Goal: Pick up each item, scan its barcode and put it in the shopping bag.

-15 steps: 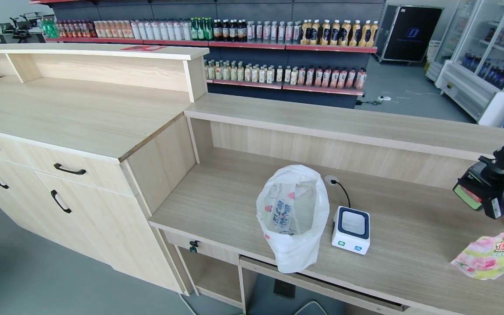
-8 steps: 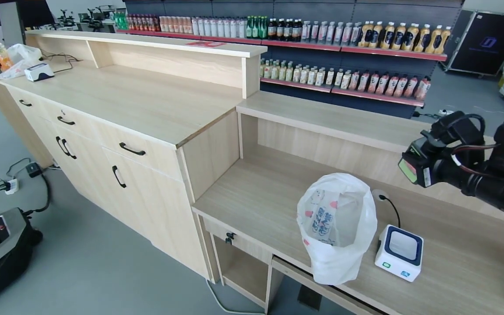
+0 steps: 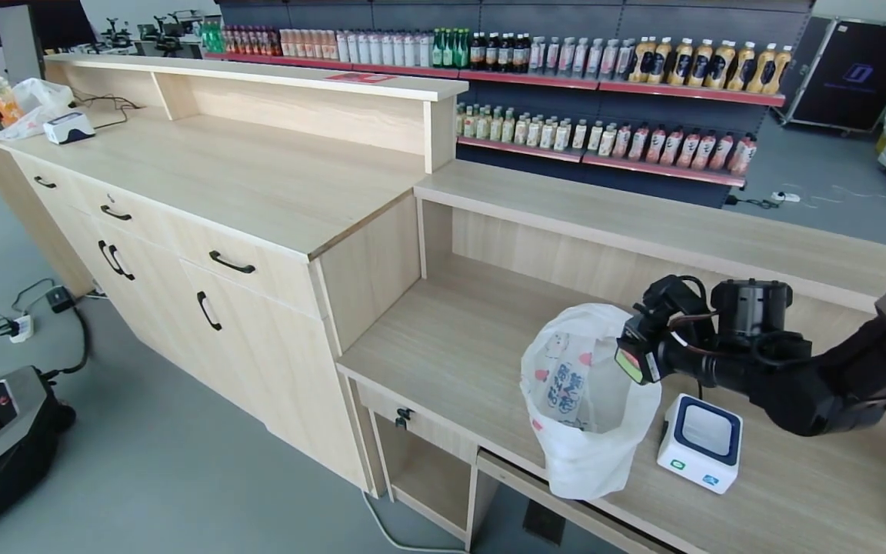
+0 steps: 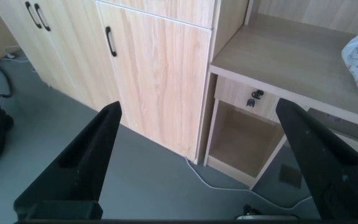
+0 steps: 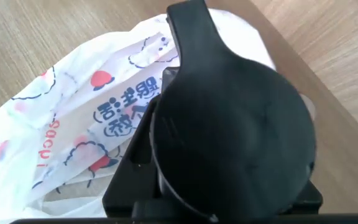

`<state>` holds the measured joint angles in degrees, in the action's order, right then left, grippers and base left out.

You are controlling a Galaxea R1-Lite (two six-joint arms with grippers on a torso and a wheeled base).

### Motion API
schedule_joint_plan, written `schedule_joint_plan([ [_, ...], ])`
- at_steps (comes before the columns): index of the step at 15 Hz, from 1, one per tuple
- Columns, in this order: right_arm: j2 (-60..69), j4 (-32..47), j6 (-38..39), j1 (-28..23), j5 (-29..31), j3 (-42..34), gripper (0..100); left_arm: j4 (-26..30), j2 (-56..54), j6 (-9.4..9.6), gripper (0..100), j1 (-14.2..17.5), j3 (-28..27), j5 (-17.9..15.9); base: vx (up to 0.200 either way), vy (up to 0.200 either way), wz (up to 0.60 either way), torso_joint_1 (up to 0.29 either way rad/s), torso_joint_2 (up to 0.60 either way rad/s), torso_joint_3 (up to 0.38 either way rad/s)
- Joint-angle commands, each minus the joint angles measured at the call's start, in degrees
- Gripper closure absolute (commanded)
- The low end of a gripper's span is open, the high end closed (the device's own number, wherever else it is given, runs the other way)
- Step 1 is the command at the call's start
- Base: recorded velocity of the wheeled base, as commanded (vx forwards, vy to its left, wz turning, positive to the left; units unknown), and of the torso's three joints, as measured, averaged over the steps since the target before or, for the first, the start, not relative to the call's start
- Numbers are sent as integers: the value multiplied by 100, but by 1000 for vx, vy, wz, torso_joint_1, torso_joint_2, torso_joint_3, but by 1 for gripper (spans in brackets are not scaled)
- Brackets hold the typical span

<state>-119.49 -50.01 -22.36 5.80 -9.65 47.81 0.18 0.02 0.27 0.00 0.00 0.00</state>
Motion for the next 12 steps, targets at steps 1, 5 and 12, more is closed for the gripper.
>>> schedule_joint_plan([
  [1, -566, -9, -14, 17, -10, 158, 100, -1, -2, 0, 0, 0, 0, 0, 0, 0, 0, 0, 0, 0],
  [5, -1015, 8, 3, 17, -10, 501, 100, -1, -2, 0, 0, 0, 0, 0, 0, 0, 0, 0, 0, 0],
  [12, -1516, -36, 205, -9, -1, 835, 100, -1, -2, 0, 0, 0, 0, 0, 0, 0, 0, 0, 0, 0],
])
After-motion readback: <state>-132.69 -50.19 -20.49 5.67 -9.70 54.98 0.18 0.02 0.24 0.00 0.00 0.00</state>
